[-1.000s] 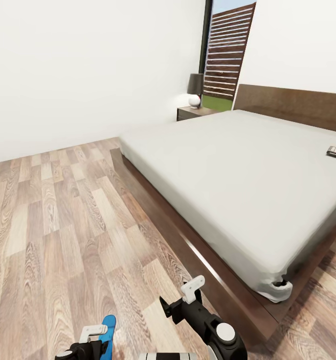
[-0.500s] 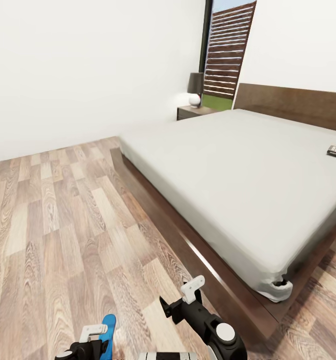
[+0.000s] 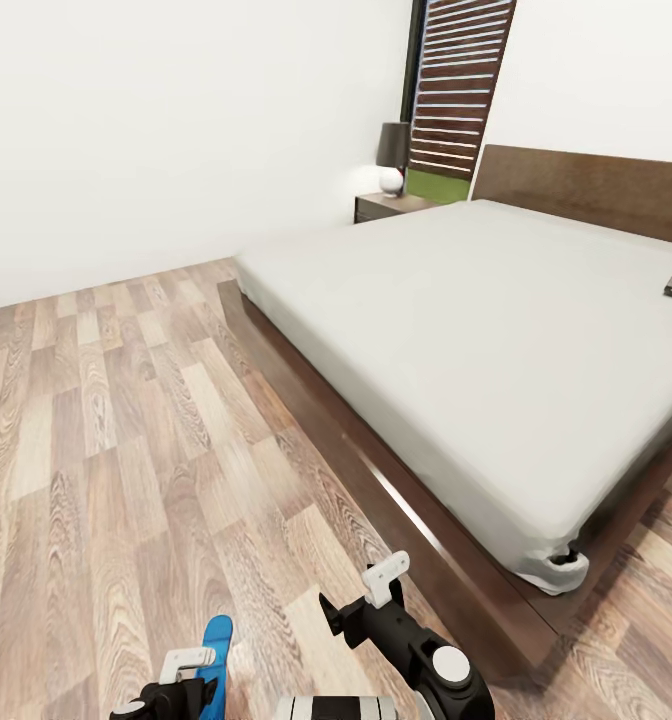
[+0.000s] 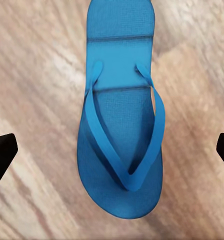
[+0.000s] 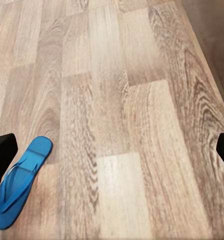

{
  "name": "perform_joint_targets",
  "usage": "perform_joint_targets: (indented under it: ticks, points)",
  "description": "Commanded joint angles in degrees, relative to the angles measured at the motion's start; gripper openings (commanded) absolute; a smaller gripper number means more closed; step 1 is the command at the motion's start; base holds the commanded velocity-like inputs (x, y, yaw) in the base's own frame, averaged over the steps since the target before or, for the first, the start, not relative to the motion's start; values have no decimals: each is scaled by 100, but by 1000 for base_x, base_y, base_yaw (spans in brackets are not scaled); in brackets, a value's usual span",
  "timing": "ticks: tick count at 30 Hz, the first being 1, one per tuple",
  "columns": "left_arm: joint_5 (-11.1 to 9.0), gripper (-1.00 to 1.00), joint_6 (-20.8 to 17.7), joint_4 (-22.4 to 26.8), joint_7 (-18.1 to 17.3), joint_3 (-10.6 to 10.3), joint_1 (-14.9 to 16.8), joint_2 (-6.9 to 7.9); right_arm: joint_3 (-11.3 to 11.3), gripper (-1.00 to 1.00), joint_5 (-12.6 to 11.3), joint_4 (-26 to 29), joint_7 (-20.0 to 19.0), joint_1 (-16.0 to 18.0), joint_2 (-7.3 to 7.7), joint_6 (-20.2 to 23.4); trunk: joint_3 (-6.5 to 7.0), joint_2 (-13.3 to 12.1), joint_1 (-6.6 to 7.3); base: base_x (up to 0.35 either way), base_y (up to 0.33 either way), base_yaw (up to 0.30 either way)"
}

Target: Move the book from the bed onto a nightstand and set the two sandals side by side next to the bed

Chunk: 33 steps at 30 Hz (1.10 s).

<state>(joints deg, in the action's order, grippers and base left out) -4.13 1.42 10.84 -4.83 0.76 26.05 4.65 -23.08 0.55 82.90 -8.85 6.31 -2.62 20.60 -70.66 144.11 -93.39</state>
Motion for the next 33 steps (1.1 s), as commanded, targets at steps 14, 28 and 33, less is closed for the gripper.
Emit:
perform_joint_targets:
  ticks: [14,28,33]
  points:
    - [-36,100,16,4,-32,3,5,1,1,100,7,7,-20,2,-3,31,-4,2,1,0,0,0]
    - [-41,100,13,18,-28,3,16,1,3,100,7,-33,-20,2,-8,31,-4,2,1,0,0,0]
    - [-53,100,-3,54,-27,-1,50,5,5,100,7,-52,-20,2,-9,31,-4,2,1,0,0,0]
